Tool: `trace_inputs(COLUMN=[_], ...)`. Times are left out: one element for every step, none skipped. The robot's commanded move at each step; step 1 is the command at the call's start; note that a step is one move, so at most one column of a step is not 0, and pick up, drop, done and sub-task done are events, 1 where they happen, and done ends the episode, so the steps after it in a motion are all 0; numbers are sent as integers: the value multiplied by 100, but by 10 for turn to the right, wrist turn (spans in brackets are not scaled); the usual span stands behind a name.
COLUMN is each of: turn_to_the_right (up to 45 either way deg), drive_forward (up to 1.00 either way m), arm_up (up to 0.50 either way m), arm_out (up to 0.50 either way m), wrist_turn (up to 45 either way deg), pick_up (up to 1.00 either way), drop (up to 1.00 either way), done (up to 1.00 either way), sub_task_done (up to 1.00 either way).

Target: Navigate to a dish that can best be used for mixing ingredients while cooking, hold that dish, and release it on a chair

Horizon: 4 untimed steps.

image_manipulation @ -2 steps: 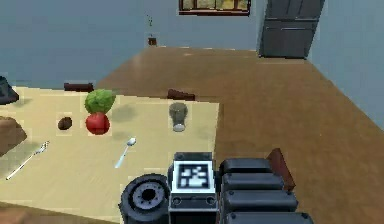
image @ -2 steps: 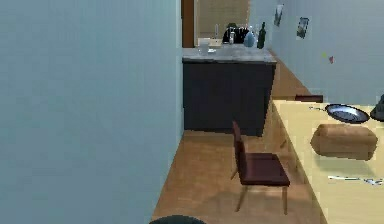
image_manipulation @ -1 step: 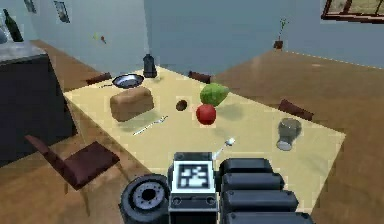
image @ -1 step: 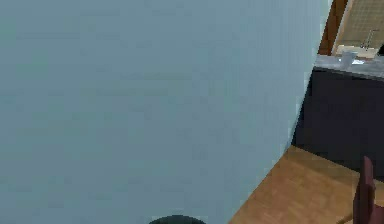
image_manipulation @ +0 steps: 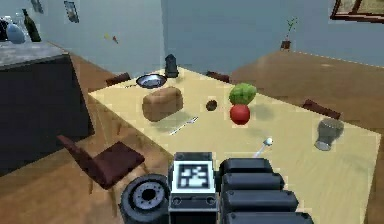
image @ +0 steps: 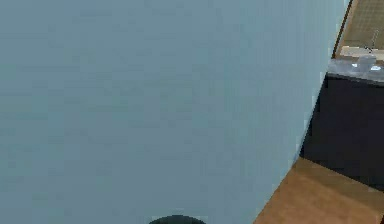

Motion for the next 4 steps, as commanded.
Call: trace_inputs(turn_to_the_right=[420,0,0,450], drive_forward=[0,100,50,0], arm_up=[0,0,0,0], arm_out=[0,0,0,0], wrist_turn=[0,0,0,0], pick_up=[0,0,0,0], drop=[0,0,0,0], done=[0,0,0,0], sub_task_done=[0,0,0,0])
